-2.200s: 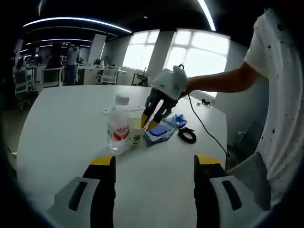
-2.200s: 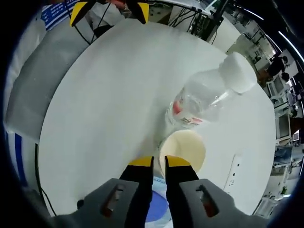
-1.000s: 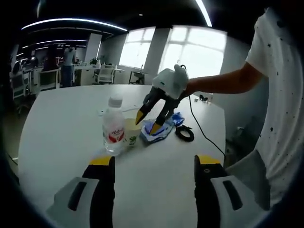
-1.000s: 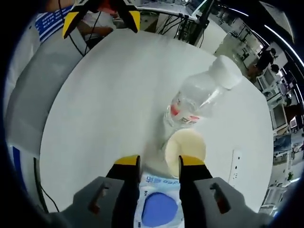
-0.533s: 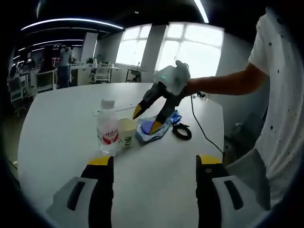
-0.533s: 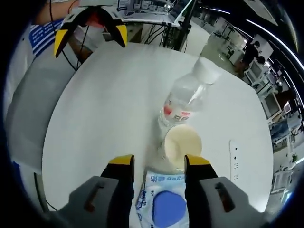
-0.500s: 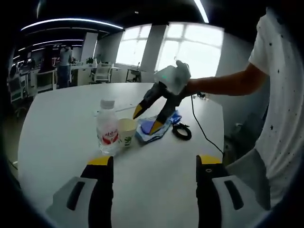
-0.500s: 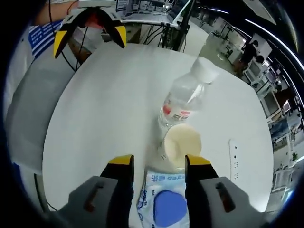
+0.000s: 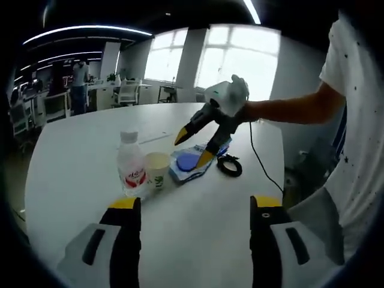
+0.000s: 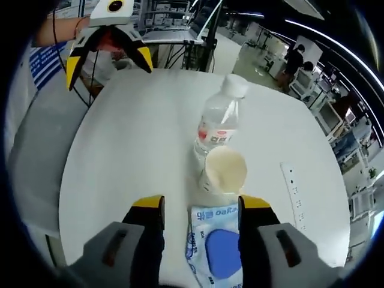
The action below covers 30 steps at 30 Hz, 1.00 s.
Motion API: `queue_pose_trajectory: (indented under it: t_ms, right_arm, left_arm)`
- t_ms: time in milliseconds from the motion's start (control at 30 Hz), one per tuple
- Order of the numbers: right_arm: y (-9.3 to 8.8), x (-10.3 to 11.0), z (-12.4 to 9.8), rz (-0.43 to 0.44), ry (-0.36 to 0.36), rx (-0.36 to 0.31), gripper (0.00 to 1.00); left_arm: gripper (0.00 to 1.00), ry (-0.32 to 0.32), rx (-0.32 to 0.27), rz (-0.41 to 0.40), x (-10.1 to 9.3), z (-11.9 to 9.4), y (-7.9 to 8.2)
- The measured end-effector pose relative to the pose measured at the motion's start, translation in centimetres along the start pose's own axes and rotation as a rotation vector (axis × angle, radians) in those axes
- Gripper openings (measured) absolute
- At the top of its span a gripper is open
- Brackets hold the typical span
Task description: Arrange the tabletop items into an orderly group along one side of the table until the central work area is clear of visible clutter.
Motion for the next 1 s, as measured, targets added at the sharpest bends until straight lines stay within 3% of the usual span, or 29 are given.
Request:
queue_pose_trajectory:
  t_ms: [433,1000]
  right_arm:
    - [-2.4,0.5,-4.1,0.143,-0.060,-0.090,0.51]
    - [-7.5,1.4,-9.8,0.284,-0.142,-0.153,0.55]
  left_arm:
    - [0.77,0.004,0.029,0.018,-1.2,0.9,0.7]
    - [0.79,-0.025,0.048,0.050,-3.5,2.3,2.2]
Point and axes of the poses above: the point that each gripper's makers call its tool centre point, and the gripper's own axes: z roughly forward along the fingers, x roughly to its left, y roughly out of its top, the point moved 5 cm from there along -z, roughly backward along the fingers, and after that the axes turned 15 degrees about z, right-handed, at the moved point
